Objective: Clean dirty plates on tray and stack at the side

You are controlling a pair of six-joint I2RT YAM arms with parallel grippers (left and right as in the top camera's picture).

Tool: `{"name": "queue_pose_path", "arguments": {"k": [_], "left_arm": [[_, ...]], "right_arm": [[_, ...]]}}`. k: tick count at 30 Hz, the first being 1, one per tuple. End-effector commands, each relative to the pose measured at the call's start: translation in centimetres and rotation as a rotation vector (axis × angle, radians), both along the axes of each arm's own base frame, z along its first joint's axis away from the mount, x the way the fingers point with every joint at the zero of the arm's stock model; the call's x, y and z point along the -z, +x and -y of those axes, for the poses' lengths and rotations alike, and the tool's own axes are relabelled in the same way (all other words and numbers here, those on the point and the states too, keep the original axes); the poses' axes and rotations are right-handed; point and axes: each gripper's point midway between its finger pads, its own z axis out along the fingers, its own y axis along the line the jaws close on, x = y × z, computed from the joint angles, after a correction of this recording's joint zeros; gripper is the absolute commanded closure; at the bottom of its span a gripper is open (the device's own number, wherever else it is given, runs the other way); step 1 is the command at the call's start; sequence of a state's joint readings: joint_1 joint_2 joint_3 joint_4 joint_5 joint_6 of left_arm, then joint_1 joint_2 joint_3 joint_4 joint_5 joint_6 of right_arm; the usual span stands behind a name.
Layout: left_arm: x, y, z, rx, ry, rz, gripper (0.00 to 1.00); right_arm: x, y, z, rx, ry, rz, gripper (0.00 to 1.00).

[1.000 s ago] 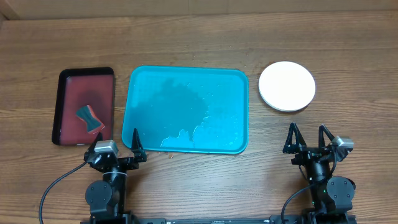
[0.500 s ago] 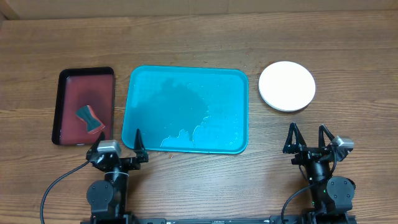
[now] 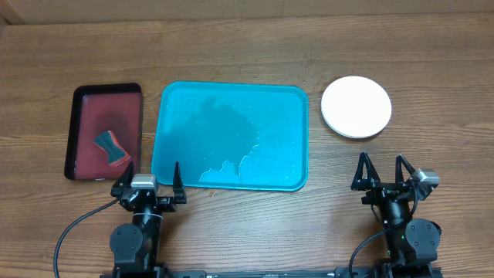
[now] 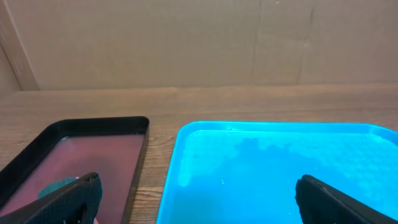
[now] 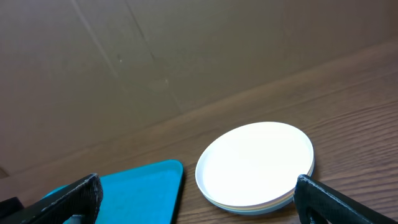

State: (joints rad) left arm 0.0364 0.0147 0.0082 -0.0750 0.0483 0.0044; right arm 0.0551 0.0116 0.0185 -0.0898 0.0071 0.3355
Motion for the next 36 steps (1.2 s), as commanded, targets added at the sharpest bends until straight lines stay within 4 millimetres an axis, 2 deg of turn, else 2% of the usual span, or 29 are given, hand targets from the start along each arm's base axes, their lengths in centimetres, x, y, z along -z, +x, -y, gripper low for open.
{"name": "queue_pose_path", "arguments": {"k": [1, 28, 36], "left_arm": [[-0.03, -0.04, -0.03, -0.001, 0.027, 0.006, 0.0], [-0.03, -0.04, -0.03, -0.001, 0.027, 0.006, 0.0], [-0.03, -0.04, -0.03, -0.001, 0.027, 0.006, 0.0]], "right_arm": [[0.17, 0.0, -0.11, -0.004, -0.01, 0.005, 0.0], [0.18, 0.0, -0.11, -0.004, -0.01, 0.005, 0.0], [0.21, -0.01, -0.3, -0.023, -0.29, 0.024, 0.0]]}}
